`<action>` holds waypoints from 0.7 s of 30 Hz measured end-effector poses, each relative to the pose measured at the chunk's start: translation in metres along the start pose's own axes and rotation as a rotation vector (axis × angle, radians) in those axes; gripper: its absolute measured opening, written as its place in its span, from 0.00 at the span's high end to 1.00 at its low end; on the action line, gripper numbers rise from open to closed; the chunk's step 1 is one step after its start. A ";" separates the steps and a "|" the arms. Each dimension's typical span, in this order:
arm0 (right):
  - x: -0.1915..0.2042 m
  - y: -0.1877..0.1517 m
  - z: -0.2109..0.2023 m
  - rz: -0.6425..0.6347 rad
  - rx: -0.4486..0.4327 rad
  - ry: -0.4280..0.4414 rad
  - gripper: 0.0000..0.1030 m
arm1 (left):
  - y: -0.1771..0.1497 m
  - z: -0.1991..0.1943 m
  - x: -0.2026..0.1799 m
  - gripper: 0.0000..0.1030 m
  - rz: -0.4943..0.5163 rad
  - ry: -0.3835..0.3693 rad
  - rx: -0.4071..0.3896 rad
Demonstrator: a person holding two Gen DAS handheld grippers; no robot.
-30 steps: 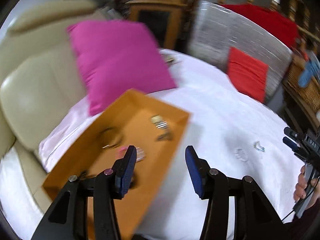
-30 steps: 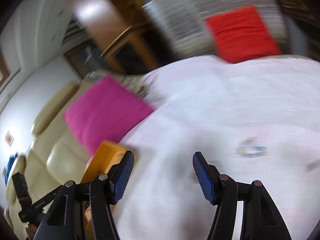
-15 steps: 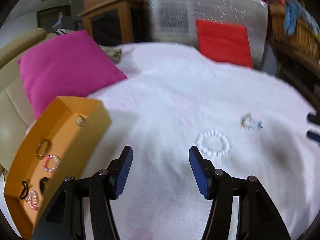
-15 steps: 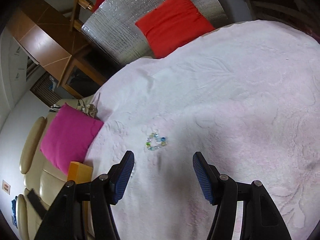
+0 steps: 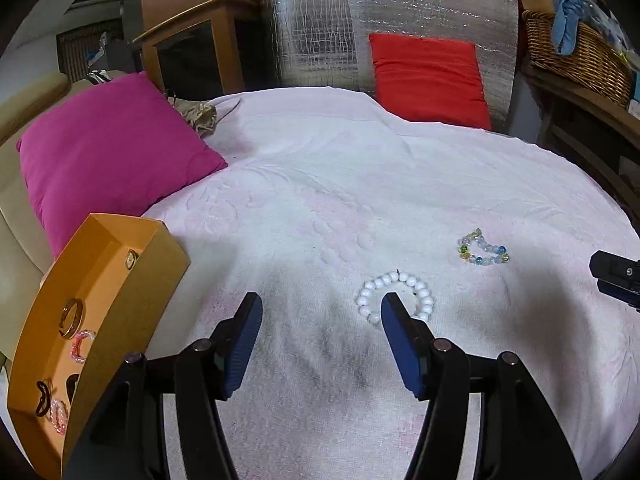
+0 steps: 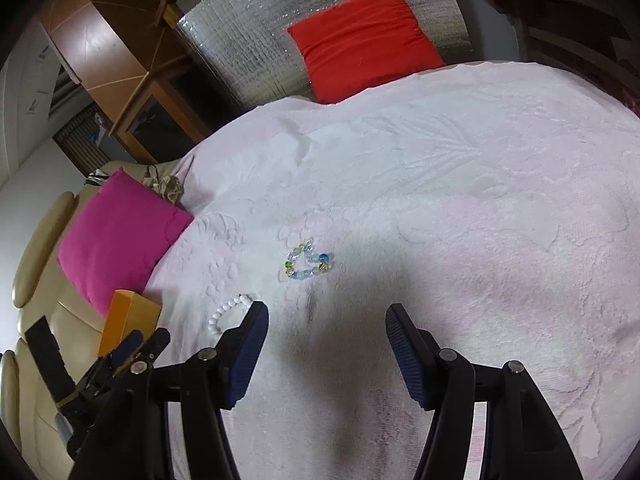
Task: Organize jewelry
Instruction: 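Move both tools back over the white and multicolour bead bracelets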
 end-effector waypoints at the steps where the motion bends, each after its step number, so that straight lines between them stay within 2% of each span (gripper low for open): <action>1: 0.003 -0.001 0.002 -0.004 0.004 0.001 0.38 | 0.000 0.000 0.001 0.39 -0.001 0.001 0.001; 11: 0.024 -0.006 0.011 -0.027 0.025 0.018 0.38 | -0.005 0.001 0.016 0.39 -0.005 0.015 0.021; 21: 0.022 -0.006 0.015 -0.007 0.041 0.017 0.38 | -0.010 0.005 0.016 0.39 -0.005 0.009 0.049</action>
Point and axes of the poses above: each gripper's, at about its wrist camera, not at the fingertips, and z roughly the way its jaws point, x to its left, y to its top, the point moved 10 cm from there along z, roughly the way its jaws point, and after that the axes turned 11 degrees about -y, right-handed, at the moved point
